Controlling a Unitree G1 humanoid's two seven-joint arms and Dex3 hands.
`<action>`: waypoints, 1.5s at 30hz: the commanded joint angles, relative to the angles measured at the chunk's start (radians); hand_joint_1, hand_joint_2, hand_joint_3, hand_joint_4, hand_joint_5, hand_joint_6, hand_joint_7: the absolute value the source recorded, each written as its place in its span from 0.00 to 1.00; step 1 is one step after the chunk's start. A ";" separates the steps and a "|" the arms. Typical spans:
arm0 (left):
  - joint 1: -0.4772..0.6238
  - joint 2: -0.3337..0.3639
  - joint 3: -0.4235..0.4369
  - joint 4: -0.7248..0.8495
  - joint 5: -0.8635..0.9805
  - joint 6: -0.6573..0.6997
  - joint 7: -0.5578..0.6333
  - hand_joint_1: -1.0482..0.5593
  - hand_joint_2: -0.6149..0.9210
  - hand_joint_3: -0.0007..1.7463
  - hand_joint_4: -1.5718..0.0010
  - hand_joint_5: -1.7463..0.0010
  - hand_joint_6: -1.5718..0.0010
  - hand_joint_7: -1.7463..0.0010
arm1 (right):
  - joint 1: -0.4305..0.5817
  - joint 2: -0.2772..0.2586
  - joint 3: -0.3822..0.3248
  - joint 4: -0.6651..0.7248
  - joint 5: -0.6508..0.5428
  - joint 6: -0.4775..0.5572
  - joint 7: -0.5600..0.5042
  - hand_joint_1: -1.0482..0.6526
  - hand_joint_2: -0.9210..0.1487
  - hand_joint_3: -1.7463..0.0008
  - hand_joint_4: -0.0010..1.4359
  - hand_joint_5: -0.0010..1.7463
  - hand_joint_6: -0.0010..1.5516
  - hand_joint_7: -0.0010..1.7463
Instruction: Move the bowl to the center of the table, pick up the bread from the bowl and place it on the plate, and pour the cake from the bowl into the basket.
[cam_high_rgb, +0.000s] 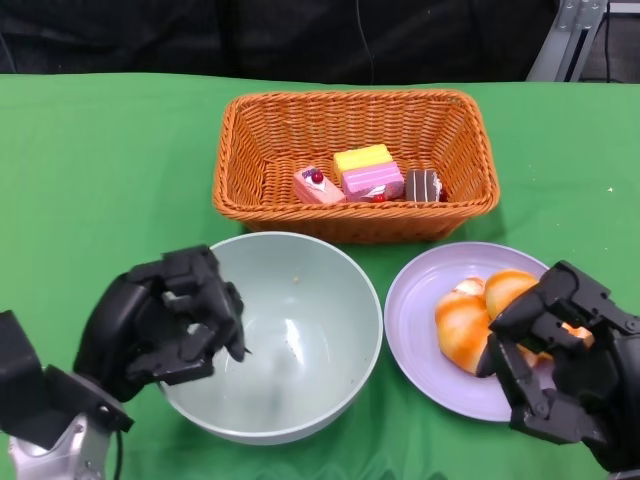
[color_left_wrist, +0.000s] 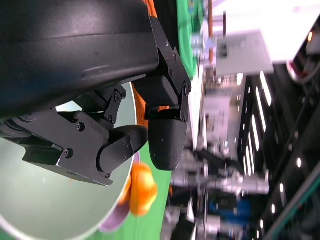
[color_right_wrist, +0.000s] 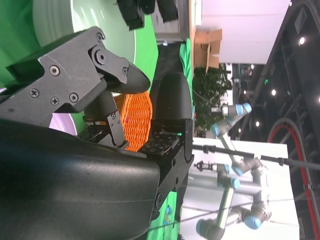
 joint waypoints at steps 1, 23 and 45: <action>0.024 0.011 -0.013 -0.060 0.009 0.054 -0.005 0.64 0.79 0.57 0.47 0.09 0.42 0.26 | -0.008 -0.020 0.005 -0.024 -0.003 0.023 0.005 0.57 0.42 0.36 0.50 0.97 0.40 0.81; 0.002 0.012 -0.009 -0.208 0.022 0.188 0.034 0.64 0.79 0.56 0.46 0.08 0.43 0.27 | -0.045 -0.049 0.020 -0.121 -0.014 0.165 0.000 0.53 0.41 0.40 0.53 0.93 0.43 0.76; 0.011 0.007 -0.025 -0.209 0.049 0.172 0.009 0.64 0.74 0.64 0.48 0.05 0.45 0.25 | -0.034 -0.060 0.029 -0.151 -0.038 0.184 0.018 0.53 0.41 0.40 0.51 0.95 0.41 0.78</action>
